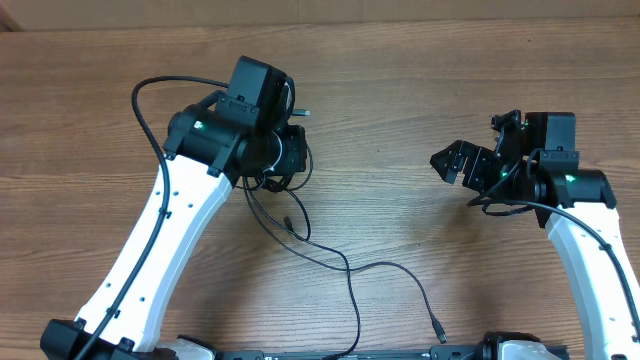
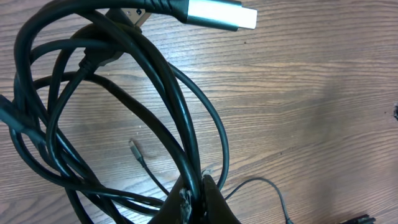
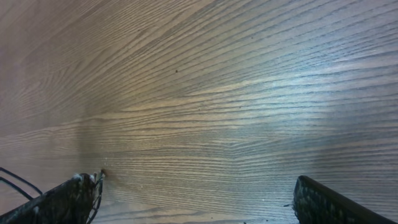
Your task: Untangle cables
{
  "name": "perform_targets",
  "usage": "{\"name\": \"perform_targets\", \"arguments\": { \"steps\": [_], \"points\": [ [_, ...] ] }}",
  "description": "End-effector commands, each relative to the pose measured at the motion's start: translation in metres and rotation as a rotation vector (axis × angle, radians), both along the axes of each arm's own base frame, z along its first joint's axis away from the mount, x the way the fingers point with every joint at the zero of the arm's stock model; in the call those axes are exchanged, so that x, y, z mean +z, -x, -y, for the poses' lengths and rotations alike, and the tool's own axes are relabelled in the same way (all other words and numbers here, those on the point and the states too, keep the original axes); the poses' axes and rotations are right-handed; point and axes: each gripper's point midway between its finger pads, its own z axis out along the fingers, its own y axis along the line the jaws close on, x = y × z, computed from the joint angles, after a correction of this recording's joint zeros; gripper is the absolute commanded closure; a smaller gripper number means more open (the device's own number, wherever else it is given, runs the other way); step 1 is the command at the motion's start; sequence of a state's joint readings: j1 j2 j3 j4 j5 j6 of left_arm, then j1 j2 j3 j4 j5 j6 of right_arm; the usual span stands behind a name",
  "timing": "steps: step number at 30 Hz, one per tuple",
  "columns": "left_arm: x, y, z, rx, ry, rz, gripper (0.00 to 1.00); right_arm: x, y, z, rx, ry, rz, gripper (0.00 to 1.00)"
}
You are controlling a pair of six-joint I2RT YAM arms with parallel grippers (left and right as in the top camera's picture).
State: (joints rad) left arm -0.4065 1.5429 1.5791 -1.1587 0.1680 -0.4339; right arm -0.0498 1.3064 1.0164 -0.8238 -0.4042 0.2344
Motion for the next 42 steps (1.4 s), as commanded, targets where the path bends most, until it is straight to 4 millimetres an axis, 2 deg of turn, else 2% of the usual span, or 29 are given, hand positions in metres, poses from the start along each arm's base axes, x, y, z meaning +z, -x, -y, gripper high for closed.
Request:
{"name": "perform_targets", "arguments": {
  "steps": [1,5,10,17,20,24,33,38,41,42],
  "points": [
    [0.012,0.001,0.003,-0.015,0.003,0.038,0.96,0.009,-0.002,-0.003,0.015,-0.002,0.030,0.00],
    [0.011,0.000,0.001,0.039,0.006,0.026,0.96,0.009,-0.002,-0.003,0.014,-0.003,0.030,0.00],
    [0.003,-0.004,-0.012,0.242,-0.005,-0.009,0.96,0.009,-0.002,-0.003,0.014,-0.003,0.030,0.00],
    [0.003,-0.007,-0.014,0.519,0.020,-0.012,0.96,0.009,-0.002,-0.003,0.014,-0.003,0.030,0.00],
    [0.005,-0.008,-0.011,0.608,0.044,-0.003,0.96,0.009,-0.002,-0.003,0.014,-0.003,0.030,0.00],
    [0.012,-0.021,0.004,0.591,0.102,0.047,0.96,0.009,-0.002,-0.003,0.015,-0.003,0.030,0.00],
    [0.016,-0.025,0.007,0.614,0.133,0.057,0.96,0.009,-0.002,-0.003,0.014,-0.003,0.030,0.00],
    [0.013,-0.022,0.006,0.803,0.218,-0.016,0.95,0.009,-0.002,-0.003,0.015,-0.003,0.033,0.00],
    [0.011,-0.023,0.007,0.946,0.297,-0.067,0.91,0.011,-0.004,-0.003,0.015,-0.002,0.045,0.00],
    [0.012,-0.025,0.008,0.992,0.326,-0.078,0.92,0.011,-0.004,-0.003,0.015,-0.002,0.045,0.00]
  ]
}}
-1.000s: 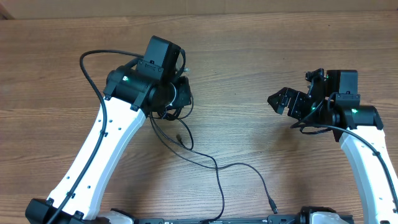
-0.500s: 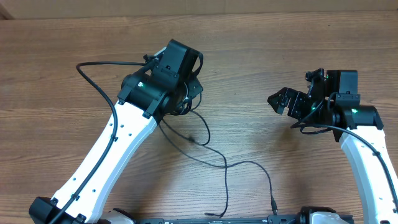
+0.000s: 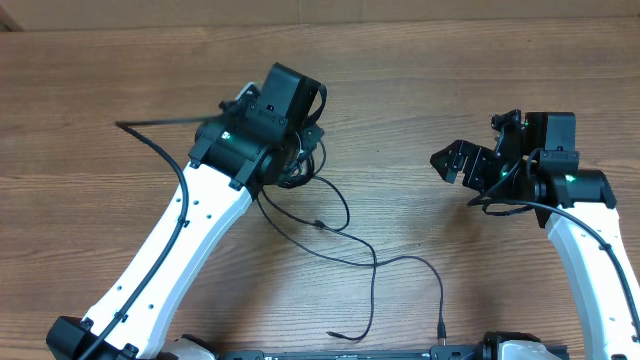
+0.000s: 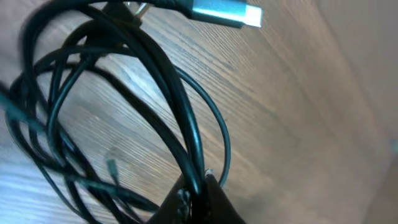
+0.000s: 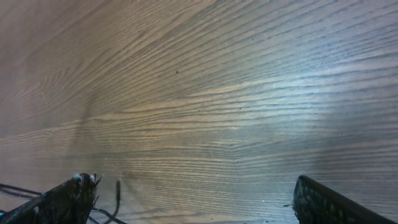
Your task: Untangle cables
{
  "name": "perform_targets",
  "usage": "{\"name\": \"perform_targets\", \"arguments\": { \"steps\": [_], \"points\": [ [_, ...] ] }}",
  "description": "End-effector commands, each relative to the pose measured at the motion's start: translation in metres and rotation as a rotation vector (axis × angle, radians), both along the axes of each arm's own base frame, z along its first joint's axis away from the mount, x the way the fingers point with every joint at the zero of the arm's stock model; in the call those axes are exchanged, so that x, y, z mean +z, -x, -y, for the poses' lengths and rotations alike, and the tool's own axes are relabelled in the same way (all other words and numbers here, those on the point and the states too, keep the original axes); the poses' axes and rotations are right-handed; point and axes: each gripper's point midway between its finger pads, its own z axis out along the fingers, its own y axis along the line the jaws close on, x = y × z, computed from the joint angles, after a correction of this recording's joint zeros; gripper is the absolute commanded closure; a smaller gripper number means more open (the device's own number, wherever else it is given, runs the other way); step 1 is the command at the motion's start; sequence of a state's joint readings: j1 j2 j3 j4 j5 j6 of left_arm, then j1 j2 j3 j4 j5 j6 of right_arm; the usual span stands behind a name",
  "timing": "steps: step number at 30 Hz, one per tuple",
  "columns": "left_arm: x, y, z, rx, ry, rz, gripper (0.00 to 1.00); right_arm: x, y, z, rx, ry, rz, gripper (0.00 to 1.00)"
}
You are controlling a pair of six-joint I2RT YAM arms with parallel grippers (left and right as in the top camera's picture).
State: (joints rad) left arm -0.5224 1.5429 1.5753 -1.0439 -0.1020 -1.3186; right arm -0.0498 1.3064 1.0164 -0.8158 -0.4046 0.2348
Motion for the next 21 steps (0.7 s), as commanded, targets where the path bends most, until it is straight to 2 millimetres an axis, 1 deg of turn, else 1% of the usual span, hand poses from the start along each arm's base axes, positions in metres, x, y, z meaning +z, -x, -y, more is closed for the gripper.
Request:
{"name": "perform_targets", "arguments": {
  "steps": [1,5,9,11,12,13,16,18,19,20,21],
  "points": [
    [0.002,-0.004,0.001,0.235,0.143,-0.025,0.94,0.010,-0.003,-0.003,0.015,-0.002,0.037,0.00],
    [0.009,-0.018,0.010,0.254,0.199,0.021,0.96,0.010,-0.003,-0.003,0.015,-0.002,0.037,0.00],
    [0.017,-0.028,0.015,0.247,0.230,0.068,0.96,0.010,-0.003,-0.003,0.015,-0.002,0.037,0.00],
    [0.019,-0.031,0.012,0.213,0.190,0.097,0.96,0.010,-0.003,-0.003,0.015,-0.002,0.037,0.00],
    [0.019,-0.033,0.008,0.178,0.136,0.119,0.95,0.010,-0.003,-0.003,0.015,-0.002,0.037,0.00],
    [0.019,-0.034,0.003,0.141,0.077,0.143,0.87,0.010,-0.003,-0.003,0.011,-0.005,0.036,0.00],
    [0.015,-0.036,-0.016,0.050,-0.129,0.178,0.42,0.010,-0.003,-0.003,0.007,-0.009,0.032,0.00],
    [0.007,-0.030,-0.028,0.060,-0.198,0.145,0.31,0.011,-0.002,-0.006,0.016,-0.025,0.032,0.00],
    [0.002,-0.027,-0.032,0.063,-0.223,0.123,0.29,0.012,-0.001,-0.009,0.026,-0.042,0.030,0.00],
    [-0.002,-0.025,-0.033,0.059,-0.234,0.105,0.23,0.013,0.000,-0.012,0.035,-0.056,0.028,0.00],
    [-0.008,-0.024,-0.033,0.054,-0.244,0.081,0.08,0.013,0.001,-0.013,0.041,-0.067,0.026,0.00]
  ]
}}
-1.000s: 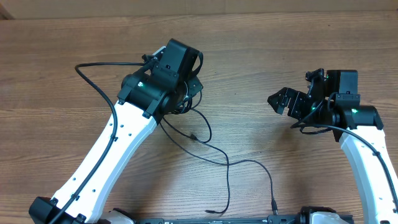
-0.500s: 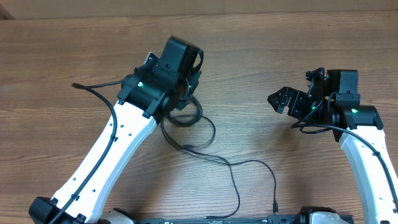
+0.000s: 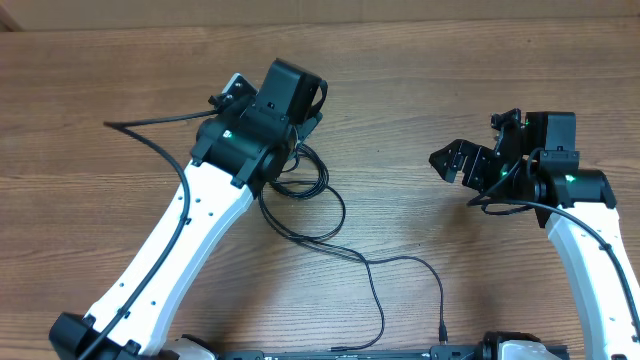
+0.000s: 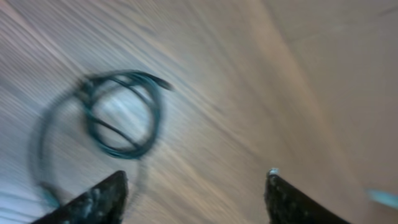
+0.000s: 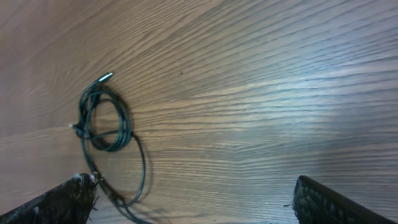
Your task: Untangle cables
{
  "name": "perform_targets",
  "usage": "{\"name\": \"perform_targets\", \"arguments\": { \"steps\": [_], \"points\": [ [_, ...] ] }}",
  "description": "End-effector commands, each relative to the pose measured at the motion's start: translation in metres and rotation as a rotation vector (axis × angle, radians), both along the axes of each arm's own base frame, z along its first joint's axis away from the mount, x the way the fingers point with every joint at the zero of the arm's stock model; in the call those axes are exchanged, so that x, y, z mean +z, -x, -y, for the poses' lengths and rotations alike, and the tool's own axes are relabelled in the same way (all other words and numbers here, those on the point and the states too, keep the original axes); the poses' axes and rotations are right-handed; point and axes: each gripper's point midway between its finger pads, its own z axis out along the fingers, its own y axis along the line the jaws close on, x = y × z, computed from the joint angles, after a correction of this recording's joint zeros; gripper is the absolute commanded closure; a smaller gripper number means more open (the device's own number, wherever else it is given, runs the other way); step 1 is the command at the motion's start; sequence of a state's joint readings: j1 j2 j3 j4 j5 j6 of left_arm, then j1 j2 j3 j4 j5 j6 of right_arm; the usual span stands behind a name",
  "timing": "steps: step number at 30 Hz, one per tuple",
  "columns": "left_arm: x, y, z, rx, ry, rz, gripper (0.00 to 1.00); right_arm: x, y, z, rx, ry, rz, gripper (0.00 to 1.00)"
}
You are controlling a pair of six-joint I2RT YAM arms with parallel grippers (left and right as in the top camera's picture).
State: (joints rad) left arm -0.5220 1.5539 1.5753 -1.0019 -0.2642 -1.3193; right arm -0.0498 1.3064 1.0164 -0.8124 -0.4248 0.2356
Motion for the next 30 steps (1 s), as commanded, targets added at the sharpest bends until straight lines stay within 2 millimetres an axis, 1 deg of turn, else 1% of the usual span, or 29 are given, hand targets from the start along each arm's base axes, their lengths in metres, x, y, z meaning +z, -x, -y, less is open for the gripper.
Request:
{"name": "perform_targets", "arguments": {
  "steps": [1,4,7,8,9,11,13,16,20,23,26,30],
  "points": [
    [-0.020,-0.003,-0.012,-0.032,-0.148,-0.041,0.00,0.012,0.002,-0.012,0.037,-0.059,0.019,0.00],
    [-0.040,-0.004,-0.005,-0.052,-0.150,-0.104,0.00,0.011,0.004,-0.012,0.039,-0.062,0.011,0.00],
    [-0.070,-0.003,0.011,-0.048,-0.086,-0.202,0.07,0.010,0.007,-0.013,0.038,-0.063,-0.002,0.00],
    [-0.082,-0.001,0.017,-0.033,-0.055,-0.242,0.15,0.009,0.008,-0.013,0.038,-0.063,-0.006,0.00],
    [-0.092,0.000,0.021,-0.016,-0.031,-0.276,0.28,0.009,0.008,-0.013,0.038,-0.063,-0.010,0.00],
    [-0.111,0.001,0.027,0.047,0.012,-0.339,0.45,0.008,0.010,-0.013,0.037,-0.064,-0.020,0.00],
    [-0.128,0.003,0.030,0.112,0.040,-0.389,0.50,0.007,0.012,-0.013,0.037,-0.064,-0.029,0.00],
    [-0.144,0.006,0.029,0.188,0.046,-0.432,0.50,0.006,0.013,-0.013,0.037,-0.065,-0.036,0.00],
    [-0.158,0.014,0.016,0.330,0.035,-0.490,0.43,0.006,0.014,-0.013,0.037,-0.065,-0.037,0.00],
    [-0.168,0.012,0.008,0.357,0.024,-0.518,0.44,0.006,0.014,-0.013,0.037,-0.064,-0.039,0.00],
    [-0.183,0.010,-0.002,0.387,0.006,-0.552,0.43,0.006,0.014,-0.013,0.037,-0.065,-0.039,0.00],
    [-0.204,0.012,-0.010,0.401,-0.014,-0.615,0.34,0.005,0.014,-0.013,0.037,-0.064,-0.040,0.00]
  ]
}}
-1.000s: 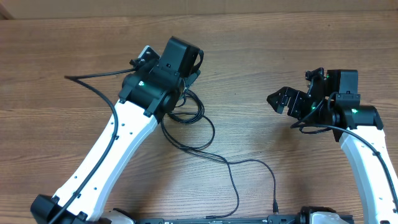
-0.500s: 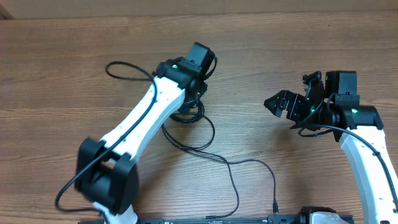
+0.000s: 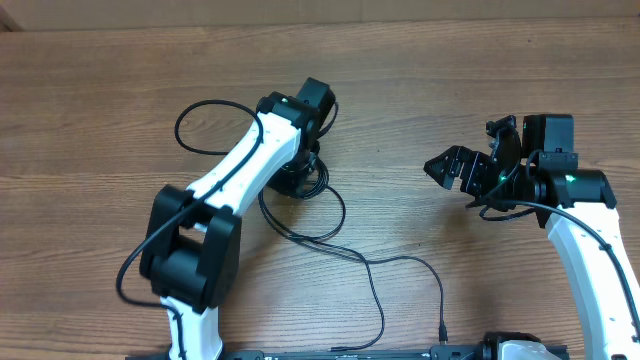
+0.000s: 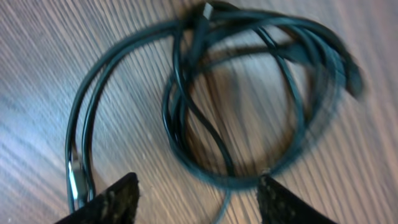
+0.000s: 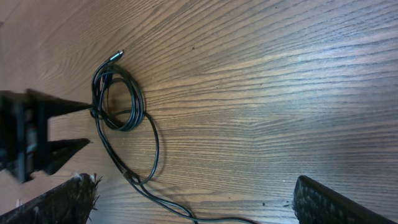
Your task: Untangle cables
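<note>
A coil of thin black cables (image 4: 249, 93) lies on the wooden table (image 3: 100, 80). In the overhead view the coil (image 3: 318, 186) sits at mid-table, partly under my left gripper (image 3: 297, 172). That left gripper (image 4: 199, 190) hangs low over the coil, open, with one strand running on the table between its fingers. Two loose tails (image 3: 400, 262) run from the coil toward the front edge. My right gripper (image 3: 447, 166) is open and empty, well to the right of the coil (image 5: 118, 93).
The tails end in small plugs (image 3: 441, 329) close to the front edge. The left arm's own black lead (image 3: 200, 112) loops over the table at the upper left. The right arm (image 3: 590, 240) stands at the right side.
The left arm has changed pose and its open gripper is now much closer to the coil, which fills its wrist view. The right gripper has shifted slightly left. The coil lies where it was.
First the left gripper was shut on the cable bundle, holding it above the table left of centre. Then it still held the bundle, farther right. Then it was open with the coil lying on the table. Now it is low over that coil, open.
</note>
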{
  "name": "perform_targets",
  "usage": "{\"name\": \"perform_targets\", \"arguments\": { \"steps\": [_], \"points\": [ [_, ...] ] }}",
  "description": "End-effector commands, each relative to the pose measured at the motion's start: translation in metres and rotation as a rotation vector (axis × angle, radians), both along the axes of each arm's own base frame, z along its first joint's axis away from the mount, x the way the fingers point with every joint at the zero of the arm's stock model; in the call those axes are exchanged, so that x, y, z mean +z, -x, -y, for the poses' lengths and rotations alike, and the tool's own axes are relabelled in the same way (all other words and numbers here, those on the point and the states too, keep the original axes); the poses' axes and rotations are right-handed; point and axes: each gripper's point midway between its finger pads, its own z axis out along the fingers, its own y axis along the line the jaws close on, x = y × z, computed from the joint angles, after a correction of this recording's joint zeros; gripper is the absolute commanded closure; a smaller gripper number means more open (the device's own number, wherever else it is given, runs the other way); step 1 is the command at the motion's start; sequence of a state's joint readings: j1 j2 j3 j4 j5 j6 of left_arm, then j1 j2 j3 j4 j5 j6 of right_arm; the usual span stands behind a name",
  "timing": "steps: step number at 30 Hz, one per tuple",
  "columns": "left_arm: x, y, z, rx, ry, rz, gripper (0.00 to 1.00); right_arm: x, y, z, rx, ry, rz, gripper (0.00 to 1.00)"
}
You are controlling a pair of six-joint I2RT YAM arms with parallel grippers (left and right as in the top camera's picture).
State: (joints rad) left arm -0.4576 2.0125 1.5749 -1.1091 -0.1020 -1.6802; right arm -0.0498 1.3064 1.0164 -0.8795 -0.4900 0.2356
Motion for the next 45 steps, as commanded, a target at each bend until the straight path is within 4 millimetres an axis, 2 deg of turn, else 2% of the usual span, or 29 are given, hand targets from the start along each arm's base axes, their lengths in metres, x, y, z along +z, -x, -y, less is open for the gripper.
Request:
{"name": "perform_targets", "arguments": {
  "steps": [1,7,9,12,17,18,21,24,26,29,32,36,39,42,45],
  "points": [
    [-0.023,0.005,-0.008,0.035,-0.017,-0.076,0.33,0.008,-0.001,-0.002,0.005,-0.004,0.025,0.00],
    [-0.038,0.010,-0.006,0.003,-0.012,-0.127,0.30,0.008,-0.001,-0.002,0.005,-0.004,0.025,0.00],
    [-0.042,0.012,-0.005,-0.002,-0.018,-0.136,0.31,0.008,-0.001,-0.002,0.005,-0.004,0.025,0.00],
    [-0.051,0.015,-0.004,-0.005,-0.031,-0.156,0.40,0.008,-0.001,-0.002,0.005,-0.004,0.021,0.00],
    [-0.072,0.021,-0.008,-0.004,-0.057,-0.213,0.39,0.005,0.004,-0.002,0.005,-0.005,-0.002,0.00],
    [-0.077,0.023,-0.008,-0.004,-0.059,-0.227,0.41,0.005,0.005,-0.002,0.005,-0.006,-0.008,0.00],
    [-0.090,0.028,-0.009,-0.022,-0.067,-0.266,0.62,0.003,0.008,-0.002,0.005,-0.006,-0.021,0.00],
    [-0.091,0.029,-0.009,-0.096,-0.059,-0.281,0.96,0.003,0.009,-0.003,0.005,-0.007,-0.028,0.00],
    [-0.087,0.026,-0.009,-0.165,-0.050,-0.272,0.96,0.003,0.009,-0.003,0.005,-0.007,-0.027,0.00],
    [-0.075,0.015,-0.010,-0.275,-0.025,-0.246,0.96,0.003,0.010,-0.003,0.005,-0.007,-0.029,0.00],
    [-0.056,-0.001,-0.006,-0.433,0.011,-0.196,0.96,0.001,0.013,-0.003,0.005,-0.009,-0.047,0.00],
    [-0.016,-0.023,0.003,-0.652,0.032,-0.087,0.96,0.001,0.015,-0.003,-0.016,-0.019,-0.068,0.00],
    [0.021,-0.036,0.008,-0.758,0.030,0.007,0.96,0.001,0.015,-0.003,-0.077,-0.053,-0.104,0.00],
    [0.054,-0.041,0.012,-0.799,0.035,0.095,0.96,0.001,0.014,-0.004,-0.132,-0.083,-0.136,0.00],
    [0.077,-0.041,0.012,-0.802,0.035,0.152,0.96,0.004,0.014,-0.008,-0.146,-0.117,-0.146,0.00]
  ]
}}
